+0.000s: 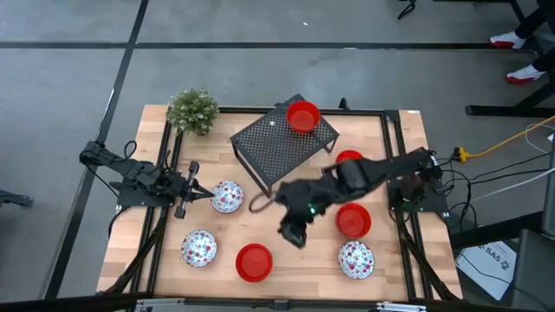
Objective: Pick & Place Mini bowls
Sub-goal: Put the white patterned bowl on the shelf
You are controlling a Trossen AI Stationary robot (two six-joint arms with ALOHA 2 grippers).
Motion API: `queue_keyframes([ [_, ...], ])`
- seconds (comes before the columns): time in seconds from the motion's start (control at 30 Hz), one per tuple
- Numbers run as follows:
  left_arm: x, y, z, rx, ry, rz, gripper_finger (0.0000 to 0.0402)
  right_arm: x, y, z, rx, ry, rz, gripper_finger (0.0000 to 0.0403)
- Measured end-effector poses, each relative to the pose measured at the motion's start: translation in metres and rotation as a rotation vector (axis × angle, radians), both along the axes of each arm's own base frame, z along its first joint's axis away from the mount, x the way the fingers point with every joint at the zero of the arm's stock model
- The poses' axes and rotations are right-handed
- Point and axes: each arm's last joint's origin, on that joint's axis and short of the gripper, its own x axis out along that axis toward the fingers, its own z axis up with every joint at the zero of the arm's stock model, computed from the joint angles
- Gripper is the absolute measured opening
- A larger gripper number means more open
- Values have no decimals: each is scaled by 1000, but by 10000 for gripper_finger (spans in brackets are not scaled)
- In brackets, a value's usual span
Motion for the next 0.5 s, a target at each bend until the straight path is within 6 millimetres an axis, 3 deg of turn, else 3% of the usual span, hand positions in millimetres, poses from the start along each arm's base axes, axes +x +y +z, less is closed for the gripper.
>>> queue_keyframes([
  [0.23, 0, 0, 0, 0, 0, 0, 4, -20, 44, -1, 40, 33, 32, 129],
  [0.5, 0, 0, 0, 0, 0, 0, 4, -49, 80, -7, 65, 159, 11, 129],
])
